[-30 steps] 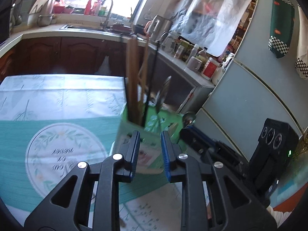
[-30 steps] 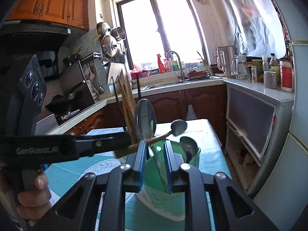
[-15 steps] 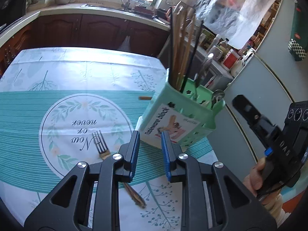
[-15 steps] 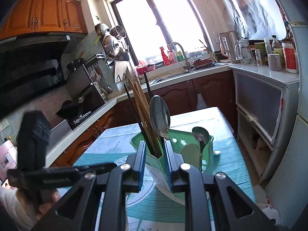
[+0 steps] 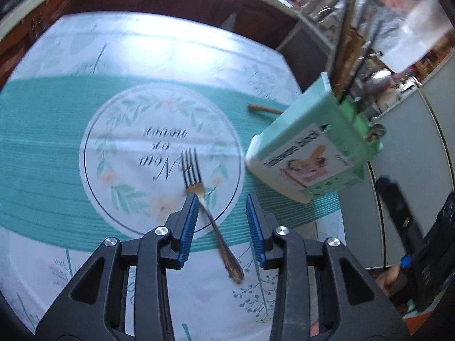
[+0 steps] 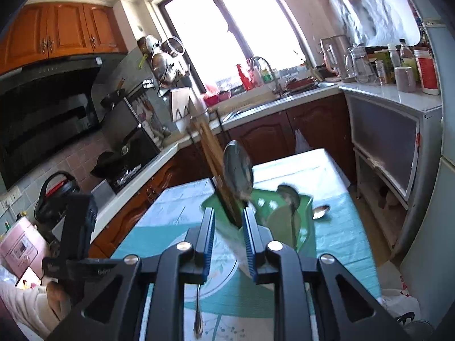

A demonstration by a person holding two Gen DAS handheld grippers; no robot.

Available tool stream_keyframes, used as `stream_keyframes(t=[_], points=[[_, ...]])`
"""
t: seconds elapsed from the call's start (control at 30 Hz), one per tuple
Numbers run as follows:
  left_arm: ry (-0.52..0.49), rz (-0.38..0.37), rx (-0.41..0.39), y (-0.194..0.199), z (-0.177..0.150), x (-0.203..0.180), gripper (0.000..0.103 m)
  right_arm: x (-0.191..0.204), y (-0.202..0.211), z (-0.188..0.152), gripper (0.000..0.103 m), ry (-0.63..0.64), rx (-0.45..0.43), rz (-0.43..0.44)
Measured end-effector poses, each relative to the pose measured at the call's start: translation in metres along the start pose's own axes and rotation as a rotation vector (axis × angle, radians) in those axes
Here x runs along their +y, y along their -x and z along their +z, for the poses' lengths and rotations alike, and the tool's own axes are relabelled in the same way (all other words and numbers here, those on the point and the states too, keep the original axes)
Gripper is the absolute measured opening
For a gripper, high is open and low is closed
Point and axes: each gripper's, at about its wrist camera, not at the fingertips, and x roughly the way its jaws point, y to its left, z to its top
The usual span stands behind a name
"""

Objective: Organize utensils
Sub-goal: 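Move both open tools back down toward the fork on the cloth, then close the left tool on the gold-handled fork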

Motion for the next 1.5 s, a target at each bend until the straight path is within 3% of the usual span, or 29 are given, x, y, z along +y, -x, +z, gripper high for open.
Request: stream_keyframes(t=[0.3, 0.57, 0.83, 0.97, 1.17, 1.5], points=[[0.133, 0.000, 0.199, -0.043, 0.008, 0.013, 0.032, 0.015, -0.032, -0.037, 0.021, 0.004, 0.199, -0.011], [0.146, 0.064, 0.245, -0.057, 0.012, 0.007, 0.031, 0.015, -0.059, -0.055, 0.021, -0.055, 0.352, -0.066], [0.169, 0.114, 0.275, -0.075, 0.017, 0.000, 0.022, 0.005, -0.065, -0.061, 0.021, -0.099, 0.387, -0.091], [0.166, 0.160, 0.290, -0.081, 0.020, -0.004, 0.004, 0.004, -0.065, -0.060, 0.021, -0.109, 0.388, -0.093], [0.189, 0.105, 0.298, -0.080, 0.023, 0.004, 0.002, -0.003, -0.060, -0.055, 0.021, -0.138, 0.390, -0.117], [0.130, 0.101, 0.291, -0.071, 0.010, 0.007, 0.002, -0.046, -0.030, -0.021, 0.021, -0.262, 0.379, -0.169]])
